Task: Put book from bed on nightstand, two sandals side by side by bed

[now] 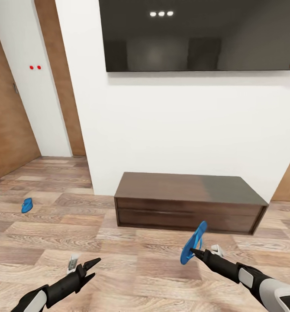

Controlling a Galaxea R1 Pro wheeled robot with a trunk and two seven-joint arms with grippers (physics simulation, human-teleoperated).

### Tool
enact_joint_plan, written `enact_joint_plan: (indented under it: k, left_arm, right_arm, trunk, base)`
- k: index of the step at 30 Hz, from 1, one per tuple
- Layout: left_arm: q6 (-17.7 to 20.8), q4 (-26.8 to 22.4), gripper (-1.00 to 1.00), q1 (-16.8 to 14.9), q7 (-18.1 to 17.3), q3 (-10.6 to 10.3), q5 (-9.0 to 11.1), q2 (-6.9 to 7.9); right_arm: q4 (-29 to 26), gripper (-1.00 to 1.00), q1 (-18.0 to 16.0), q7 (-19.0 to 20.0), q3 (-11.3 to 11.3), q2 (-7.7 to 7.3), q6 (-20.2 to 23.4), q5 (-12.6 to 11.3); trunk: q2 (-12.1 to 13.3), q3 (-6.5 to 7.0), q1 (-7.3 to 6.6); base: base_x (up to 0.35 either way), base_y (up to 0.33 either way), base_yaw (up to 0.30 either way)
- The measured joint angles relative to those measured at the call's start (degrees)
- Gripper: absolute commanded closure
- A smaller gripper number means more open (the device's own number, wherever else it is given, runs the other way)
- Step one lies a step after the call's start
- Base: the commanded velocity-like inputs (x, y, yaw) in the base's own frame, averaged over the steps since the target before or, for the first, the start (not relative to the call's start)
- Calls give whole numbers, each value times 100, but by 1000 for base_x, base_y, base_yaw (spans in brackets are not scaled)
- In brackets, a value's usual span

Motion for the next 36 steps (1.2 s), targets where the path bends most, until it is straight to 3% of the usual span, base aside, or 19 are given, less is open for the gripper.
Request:
enact_joint_plan:
  k: [15, 36]
  left_arm:
    - [0, 3, -100, 0, 5, 0, 0, -3]
    - [-1, 1, -100, 0, 0, 0, 0, 3]
  right_arm:
    - [1, 100, 1, 0, -2, 9, 1, 0]
    - [-4, 100, 1, 0, -1, 13, -1, 0]
  trunk:
    - [0, 0, 0]
    - [0, 0, 0]
  base:
    - [0, 6, 258]
    - [0, 94, 258]
